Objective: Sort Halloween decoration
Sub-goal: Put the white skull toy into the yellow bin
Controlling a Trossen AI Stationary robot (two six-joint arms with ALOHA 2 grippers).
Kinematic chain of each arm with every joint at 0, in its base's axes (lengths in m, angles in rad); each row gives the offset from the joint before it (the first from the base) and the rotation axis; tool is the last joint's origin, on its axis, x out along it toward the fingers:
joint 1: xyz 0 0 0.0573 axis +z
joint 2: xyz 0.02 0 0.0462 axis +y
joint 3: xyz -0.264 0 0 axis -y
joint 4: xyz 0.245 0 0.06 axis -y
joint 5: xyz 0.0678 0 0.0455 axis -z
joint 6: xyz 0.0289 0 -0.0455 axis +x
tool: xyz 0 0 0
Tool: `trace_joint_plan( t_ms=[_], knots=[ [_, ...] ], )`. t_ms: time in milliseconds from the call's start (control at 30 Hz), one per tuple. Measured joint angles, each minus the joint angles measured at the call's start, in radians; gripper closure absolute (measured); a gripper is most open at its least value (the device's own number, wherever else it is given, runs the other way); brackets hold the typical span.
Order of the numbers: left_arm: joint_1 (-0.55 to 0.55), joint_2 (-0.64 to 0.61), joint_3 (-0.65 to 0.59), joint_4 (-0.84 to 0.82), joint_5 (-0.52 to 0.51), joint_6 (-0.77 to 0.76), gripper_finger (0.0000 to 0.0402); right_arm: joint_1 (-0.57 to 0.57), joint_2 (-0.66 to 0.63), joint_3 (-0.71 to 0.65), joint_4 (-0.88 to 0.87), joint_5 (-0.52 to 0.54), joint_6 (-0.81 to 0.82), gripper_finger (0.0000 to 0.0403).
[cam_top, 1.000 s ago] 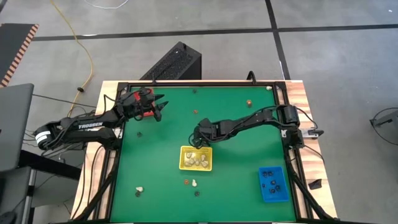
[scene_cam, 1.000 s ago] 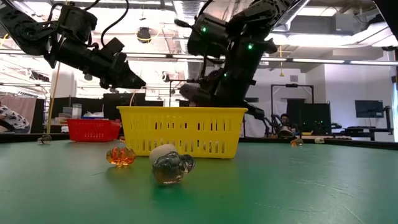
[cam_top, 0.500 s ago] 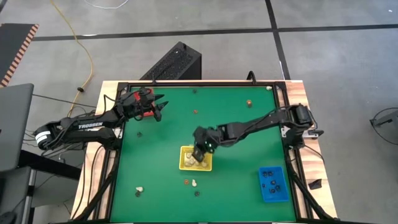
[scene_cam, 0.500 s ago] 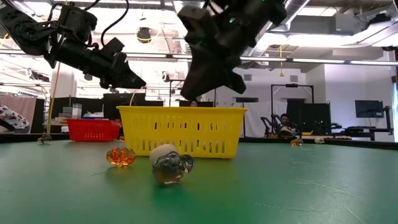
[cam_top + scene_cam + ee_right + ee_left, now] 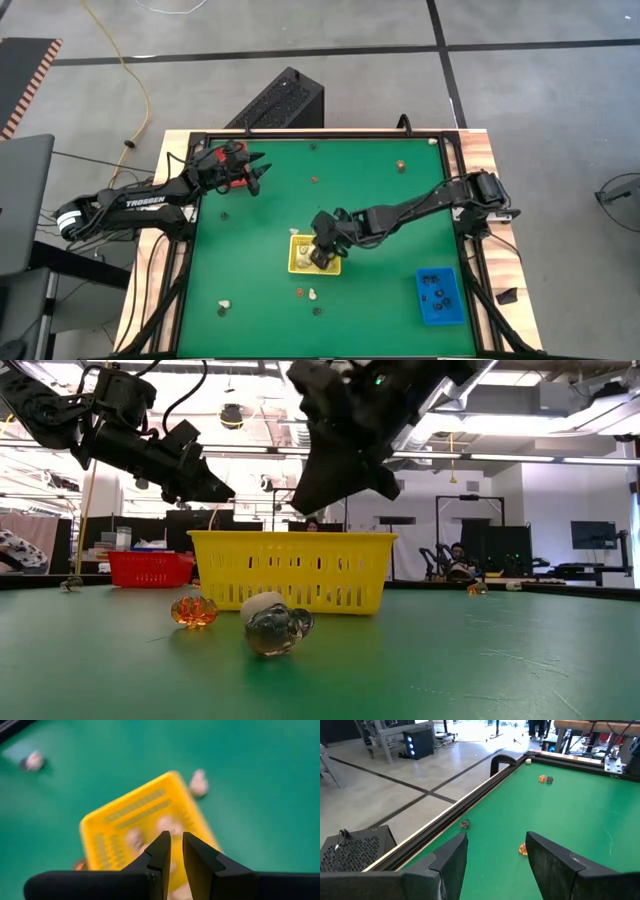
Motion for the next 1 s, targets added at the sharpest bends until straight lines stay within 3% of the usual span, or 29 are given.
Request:
trace_joint_plan(
  t_ms=[167,233,333,400,467,633,1000],
  knots=[
    [0.0,0.0,0.0,-0.006,0.034,0.022,0.0209,-0.058,0.0,0.0,-0.002,0.001,-0.06,0.0321],
    [0.0,-0.001,0.0,-0.056,0.193,0.126,0.0209,-0.073,0.0,0.0,-0.012,-0.003,-0.089,0.0321],
    [-0.03,0.012,0.0,-0.184,0.541,0.319,0.0209,-0.089,0.0,0.0,-0.034,-0.004,-0.094,0.0321],
    [-0.08,0.043,0.0,-0.212,0.67,0.427,0.0209,-0.095,0.0,0.0,-0.043,-0.005,-0.11,0.0321],
    [-0.146,0.085,0.0,-0.179,0.671,0.498,0.0209,-0.098,0.0,0.0,-0.042,-0.005,-0.123,0.0321],
    [-0.279,0.233,0.003,-0.044,0.54,0.58,0.0209,-0.096,0.0,0.0,-0.043,-0.005,-0.138,0.0321],
    [-0.31,0.533,0.156,-0.048,0.545,0.547,0.0209,-0.096,0.0,0.0,-0.109,-0.004,-0.15,0.0321]
  ],
)
